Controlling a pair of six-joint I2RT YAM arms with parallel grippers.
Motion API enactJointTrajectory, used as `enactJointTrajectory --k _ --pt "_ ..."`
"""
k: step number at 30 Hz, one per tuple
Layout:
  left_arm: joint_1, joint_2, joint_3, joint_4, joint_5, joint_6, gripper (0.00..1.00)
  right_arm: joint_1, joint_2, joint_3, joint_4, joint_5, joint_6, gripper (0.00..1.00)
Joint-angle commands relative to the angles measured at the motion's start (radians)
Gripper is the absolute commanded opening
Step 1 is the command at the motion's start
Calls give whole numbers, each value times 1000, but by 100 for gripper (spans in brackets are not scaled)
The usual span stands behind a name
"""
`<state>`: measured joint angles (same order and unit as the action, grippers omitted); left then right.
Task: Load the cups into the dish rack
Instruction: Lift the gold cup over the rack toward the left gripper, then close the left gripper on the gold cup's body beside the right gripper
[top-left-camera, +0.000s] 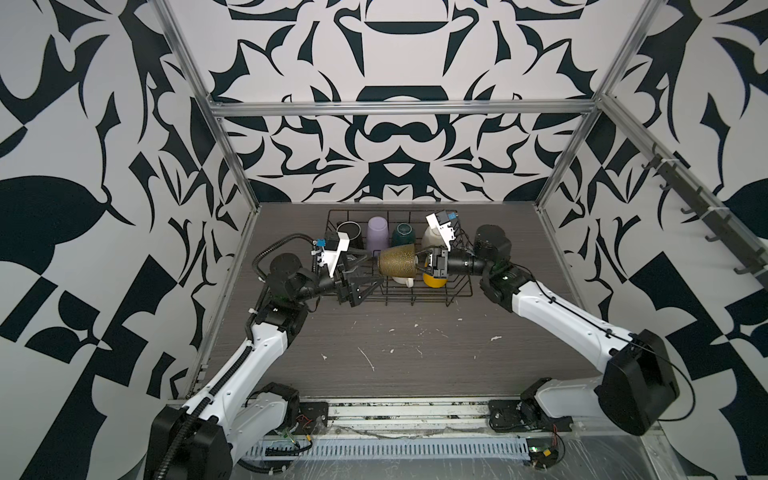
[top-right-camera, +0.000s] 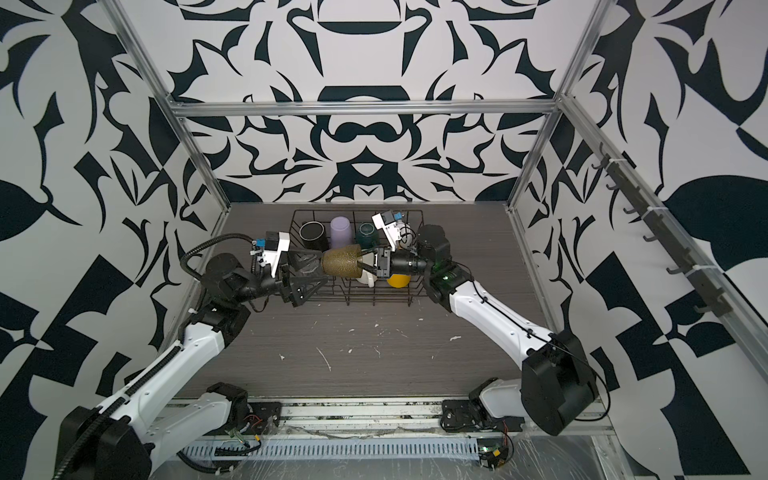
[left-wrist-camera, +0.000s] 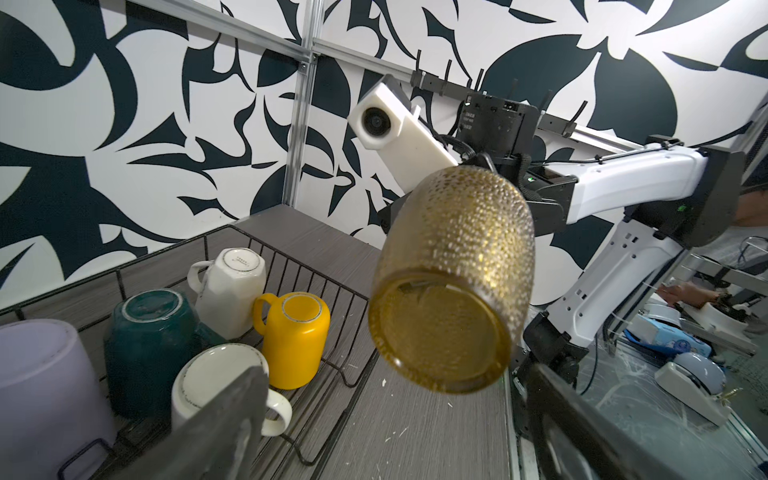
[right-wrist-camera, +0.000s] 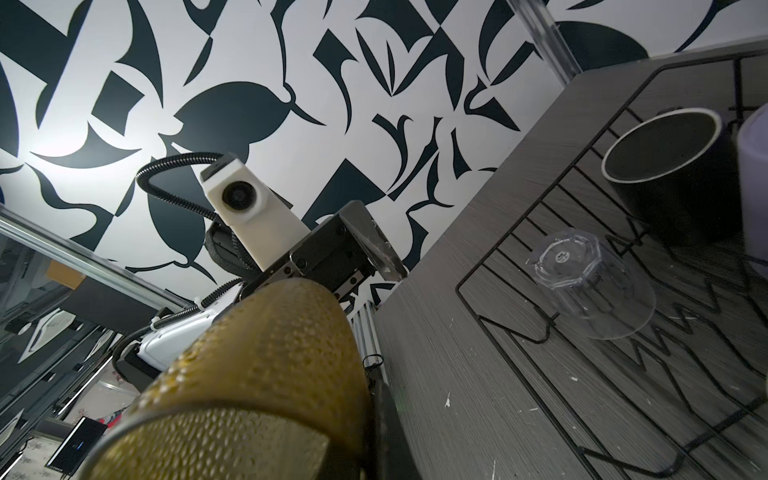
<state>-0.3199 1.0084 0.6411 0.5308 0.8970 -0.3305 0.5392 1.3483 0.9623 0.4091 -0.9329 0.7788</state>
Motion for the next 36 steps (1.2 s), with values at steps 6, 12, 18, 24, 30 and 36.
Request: enactJointTrajectory --k 6,12,18,24,30,36 --pt "1 5 49 74 96 -42 99 35 42 92 51 -58 -24 0" --pt "1 0 50 94 130 -68 99 51 79 99 98 -66 2 0" --pt "1 -1 62 110 168 -80 95 62 117 113 153 -78 39 0" --pt "-2 18 72 100 216 -105 92 63 119 106 181 -65 55 0" --pt "-5 25 79 82 228 -91 93 62 143 125 180 -76 64 0" --pt "-14 38 87 65 247 -85 95 71 156 124 217 -70 88 0"
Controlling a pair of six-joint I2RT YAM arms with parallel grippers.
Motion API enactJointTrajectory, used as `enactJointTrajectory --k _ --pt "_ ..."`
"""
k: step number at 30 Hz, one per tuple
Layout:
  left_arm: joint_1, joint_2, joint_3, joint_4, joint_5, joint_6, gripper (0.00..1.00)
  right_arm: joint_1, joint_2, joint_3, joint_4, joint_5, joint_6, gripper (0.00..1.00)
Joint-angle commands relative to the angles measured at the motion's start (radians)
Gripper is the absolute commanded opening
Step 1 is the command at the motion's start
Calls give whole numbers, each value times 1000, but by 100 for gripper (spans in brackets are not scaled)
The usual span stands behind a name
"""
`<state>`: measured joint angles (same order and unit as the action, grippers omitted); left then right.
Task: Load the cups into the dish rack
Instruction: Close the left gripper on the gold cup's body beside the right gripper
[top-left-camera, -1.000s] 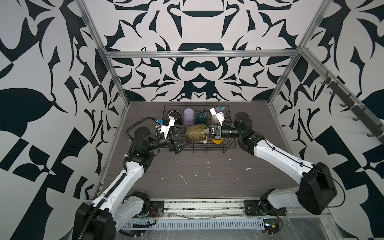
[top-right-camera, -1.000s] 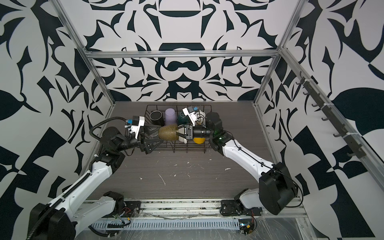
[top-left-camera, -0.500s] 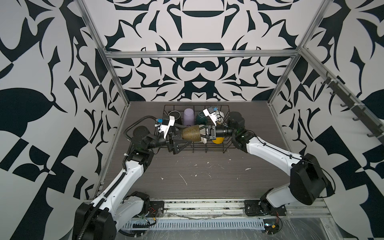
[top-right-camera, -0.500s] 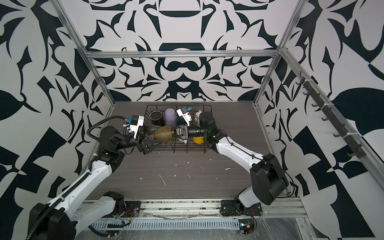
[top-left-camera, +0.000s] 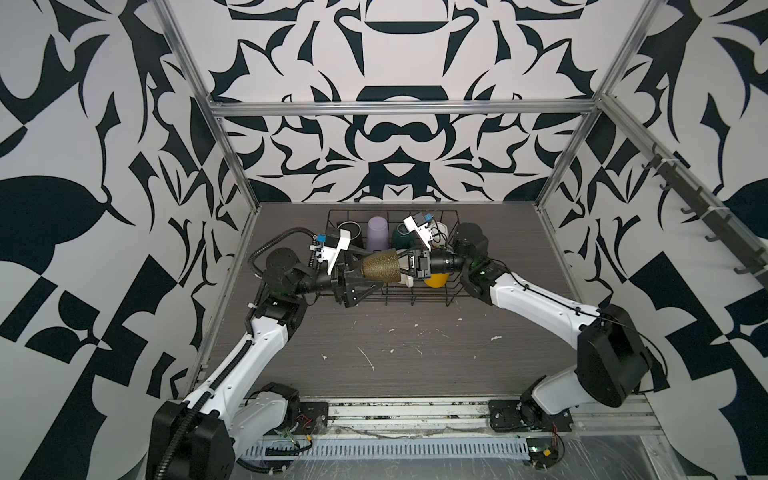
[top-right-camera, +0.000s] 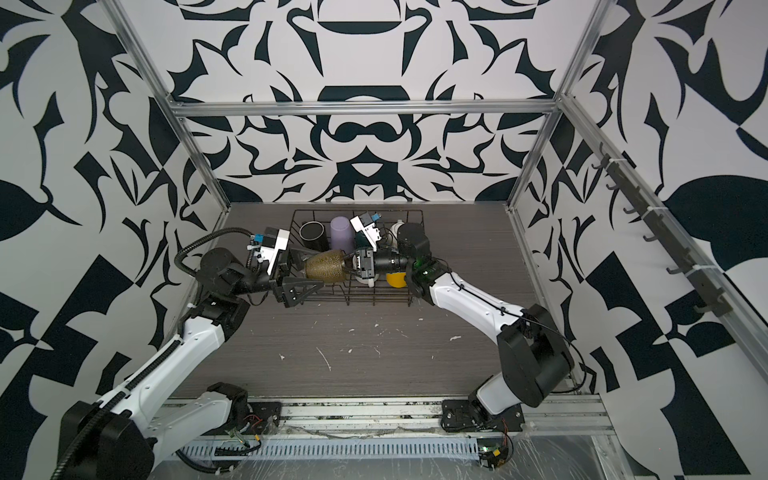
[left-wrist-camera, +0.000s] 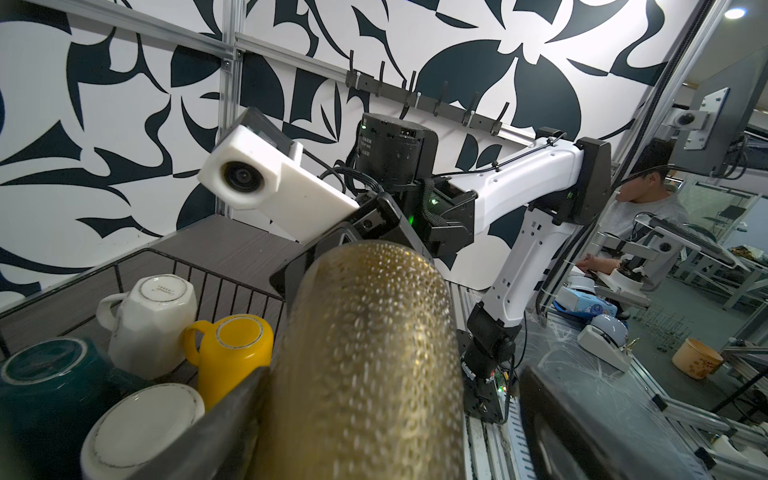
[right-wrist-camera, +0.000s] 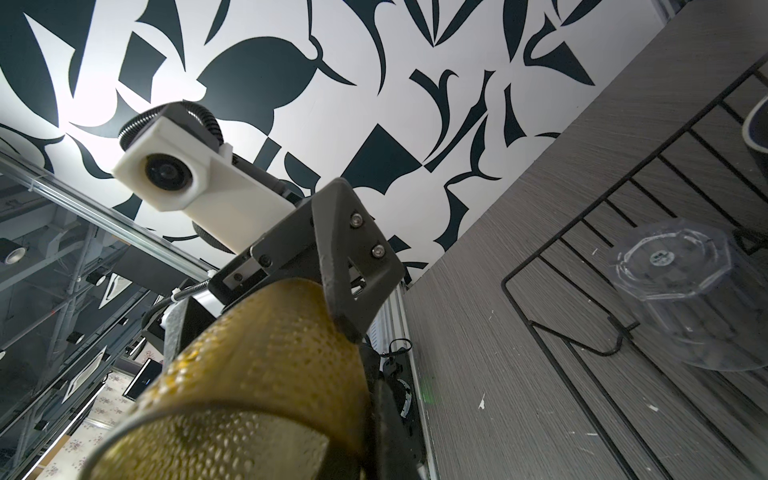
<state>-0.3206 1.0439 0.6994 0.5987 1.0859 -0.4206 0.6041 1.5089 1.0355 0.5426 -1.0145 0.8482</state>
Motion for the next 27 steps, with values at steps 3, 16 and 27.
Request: enactJointTrajectory --k 3,16,27 --pt "-15 0 33 -25 54 23 95 10 7 66 80 4 18 0" --pt "-21 -16 57 -126 36 80 78 27 36 104 59 -6 11 0" --pt "-21 -89 51 -182 -108 156 9 26 -5 64 13 33 -23 7"
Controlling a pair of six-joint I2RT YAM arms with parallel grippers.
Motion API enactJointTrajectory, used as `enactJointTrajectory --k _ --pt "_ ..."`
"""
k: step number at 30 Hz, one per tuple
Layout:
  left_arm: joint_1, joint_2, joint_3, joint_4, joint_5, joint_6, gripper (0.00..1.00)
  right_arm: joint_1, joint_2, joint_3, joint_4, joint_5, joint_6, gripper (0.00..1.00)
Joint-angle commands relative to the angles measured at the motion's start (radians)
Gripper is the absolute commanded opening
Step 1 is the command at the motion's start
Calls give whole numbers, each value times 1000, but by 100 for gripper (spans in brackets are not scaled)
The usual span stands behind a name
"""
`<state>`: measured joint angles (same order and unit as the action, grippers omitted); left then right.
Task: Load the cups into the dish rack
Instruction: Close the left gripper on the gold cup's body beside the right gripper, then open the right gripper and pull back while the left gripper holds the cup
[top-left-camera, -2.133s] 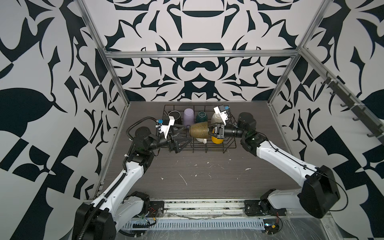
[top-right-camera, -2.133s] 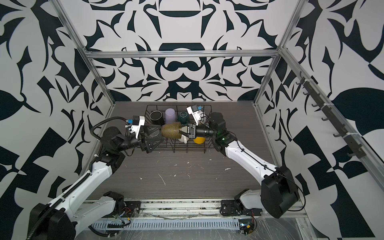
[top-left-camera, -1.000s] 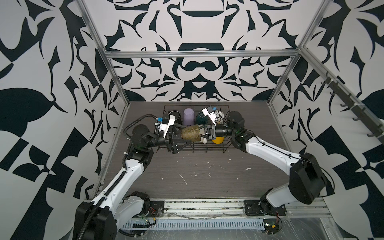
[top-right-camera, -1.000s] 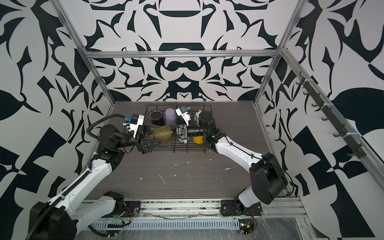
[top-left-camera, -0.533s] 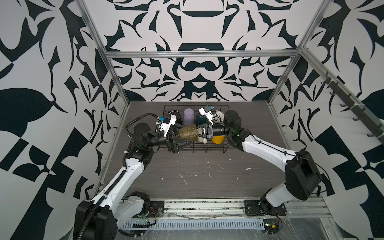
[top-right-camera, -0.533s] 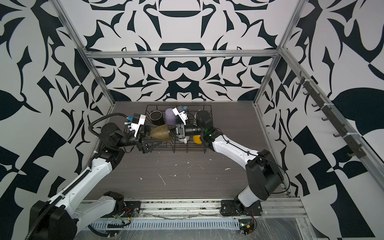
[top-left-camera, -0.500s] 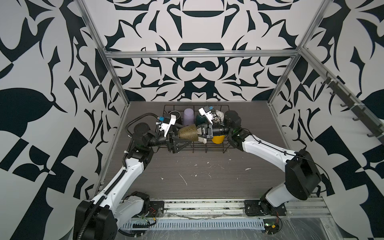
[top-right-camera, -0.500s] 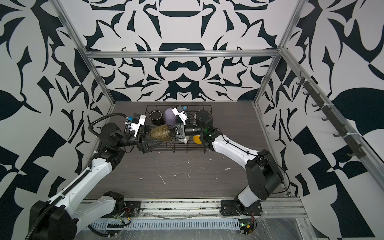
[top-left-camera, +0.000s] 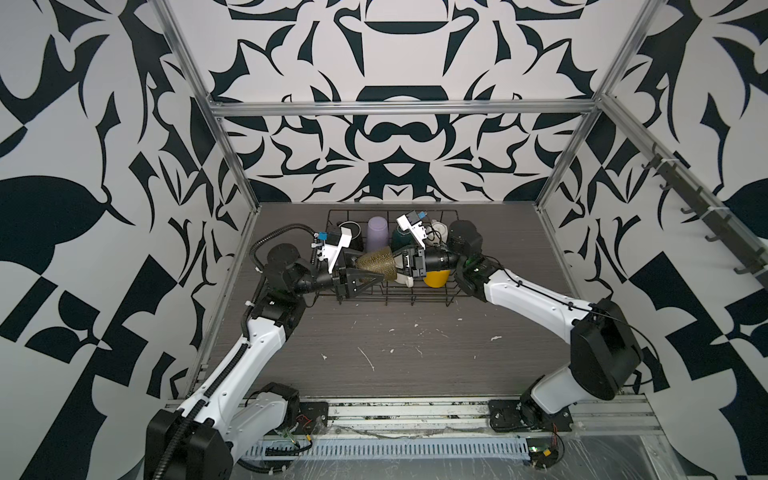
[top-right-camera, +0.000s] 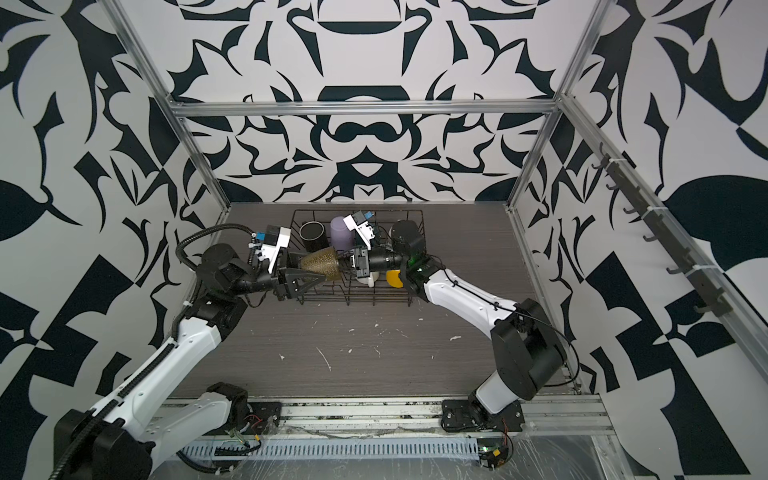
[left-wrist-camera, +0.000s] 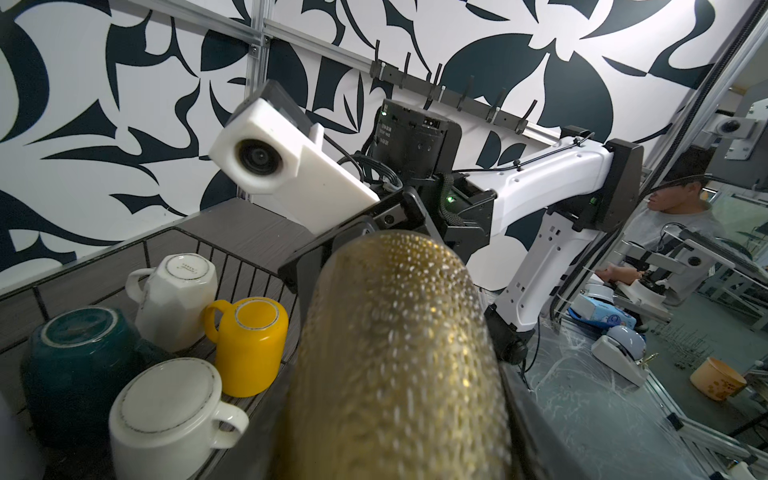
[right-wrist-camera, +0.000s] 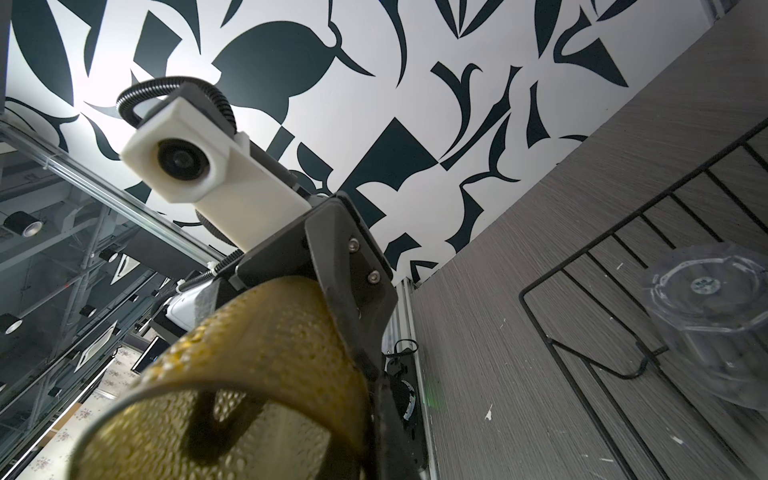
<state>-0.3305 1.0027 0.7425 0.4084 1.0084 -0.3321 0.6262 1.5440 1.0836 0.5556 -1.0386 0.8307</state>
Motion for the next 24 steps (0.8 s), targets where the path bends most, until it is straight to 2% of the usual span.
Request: enactJointTrajectory --k 1,2,6,9,13,16,18,21,24 --pt "-11 -55 3 11 -48 75 4 4 -42 18 -9 60 -9 11" --pt "-11 -64 -4 16 -69 79 0 3 -42 20 -21 63 -16 14" --pt "-11 -87 -9 11 -100 83 0 -10 -61 4 -31 79 -22 31" --pt "-12 -92 8 -56 -151 110 0 -62 -103 -38 -41 122 -22 45" --pt "-10 -70 40 -140 -215 135 0 -172 -172 -78 -135 190 -48 53" --pt "-11 -33 83 -211 -258 136 0 -223 -246 -72 -349 329 -162 57" --pt "-10 0 125 -292 -291 150 0 -223 -305 -64 -527 489 -271 61" --pt "-10 47 185 -399 -384 157 0 -224 -400 -118 -552 644 -307 68" --pt "-10 107 246 -498 -470 158 0 -224 -462 -152 -555 743 -331 75"
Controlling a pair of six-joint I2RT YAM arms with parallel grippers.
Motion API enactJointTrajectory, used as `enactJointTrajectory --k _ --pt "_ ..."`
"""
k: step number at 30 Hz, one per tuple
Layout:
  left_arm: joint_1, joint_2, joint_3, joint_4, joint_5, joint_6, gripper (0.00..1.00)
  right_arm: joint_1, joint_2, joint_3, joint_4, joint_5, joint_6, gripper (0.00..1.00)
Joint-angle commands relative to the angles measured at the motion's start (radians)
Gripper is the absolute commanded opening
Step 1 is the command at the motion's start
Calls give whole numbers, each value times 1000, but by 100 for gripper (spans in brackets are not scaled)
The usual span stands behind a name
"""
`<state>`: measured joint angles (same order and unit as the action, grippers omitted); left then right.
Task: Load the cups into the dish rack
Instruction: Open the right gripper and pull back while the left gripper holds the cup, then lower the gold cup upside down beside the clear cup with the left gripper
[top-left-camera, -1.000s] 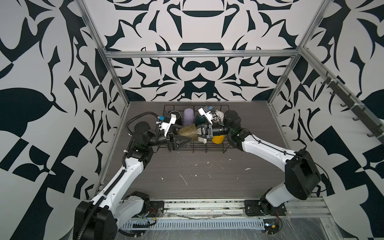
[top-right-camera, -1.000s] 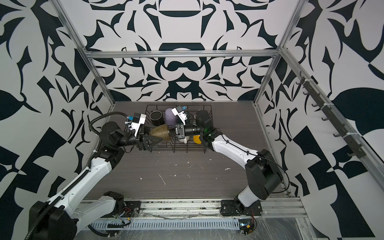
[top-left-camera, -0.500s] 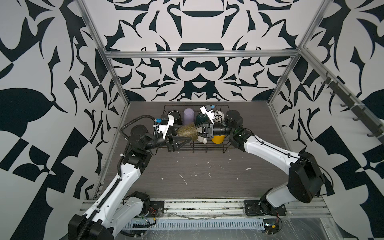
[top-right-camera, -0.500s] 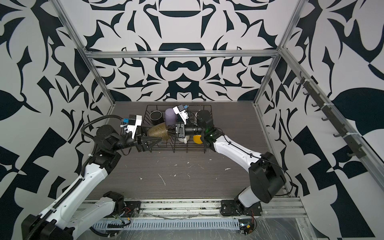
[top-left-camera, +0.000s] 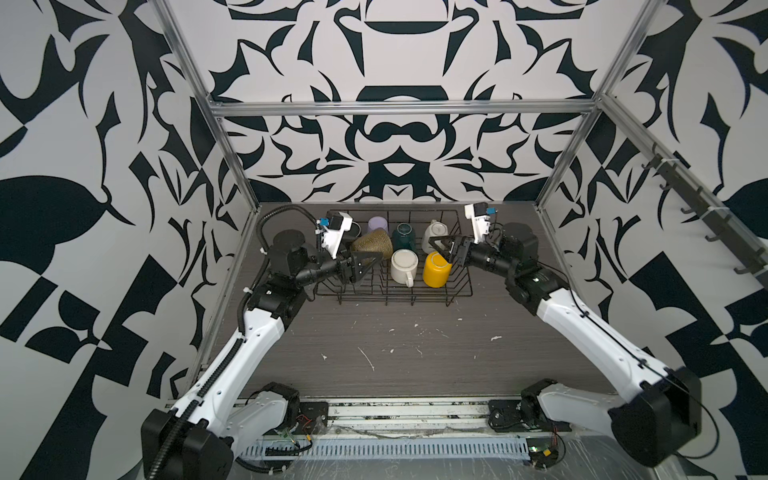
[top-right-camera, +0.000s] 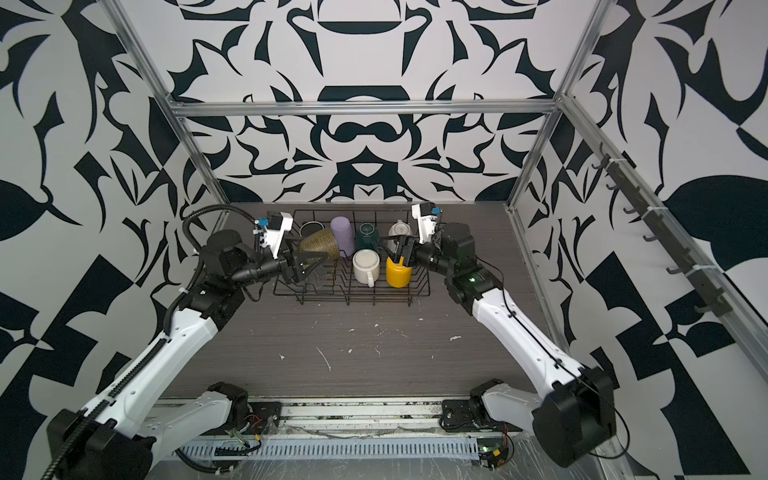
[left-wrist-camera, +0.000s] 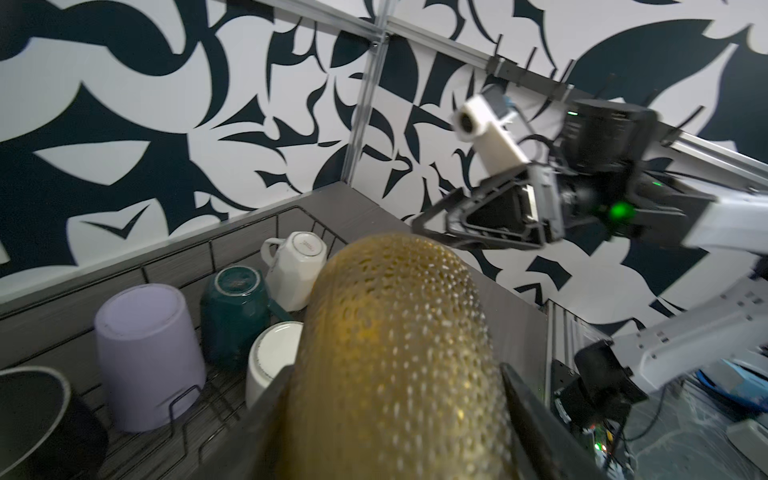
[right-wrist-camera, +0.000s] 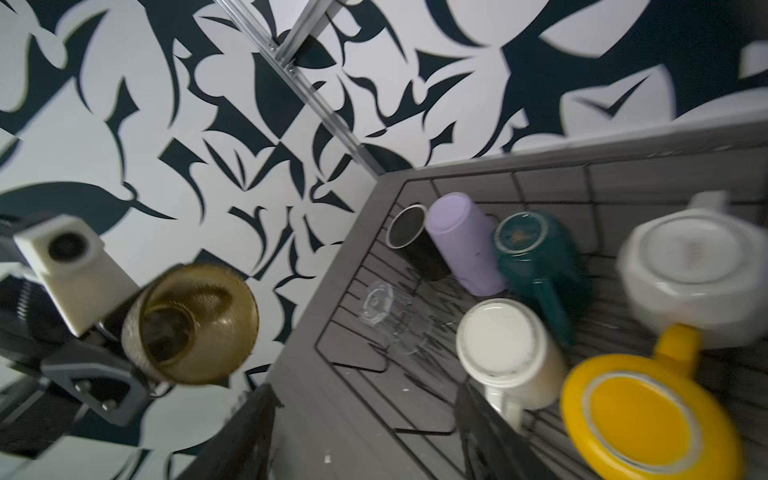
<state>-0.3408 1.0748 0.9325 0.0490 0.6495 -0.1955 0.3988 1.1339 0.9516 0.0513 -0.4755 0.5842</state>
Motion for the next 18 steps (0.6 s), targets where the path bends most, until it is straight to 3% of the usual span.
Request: enactJointTrajectory --k 1,9,14,18 --pt "0 58 78 -173 -136 20 0 3 -65 -23 -58 208 -91 76" --pt "-5 240 259 -420 -299 -14 0 3 -130 -72 -69 304 -94 85" --pt "-56 333 367 -583 -490 1 0 3 -129 -65 -69 330 -112 89" --pt "-89 399 432 -675 -530 6 0 3 -130 -72 -61 326 -113 93"
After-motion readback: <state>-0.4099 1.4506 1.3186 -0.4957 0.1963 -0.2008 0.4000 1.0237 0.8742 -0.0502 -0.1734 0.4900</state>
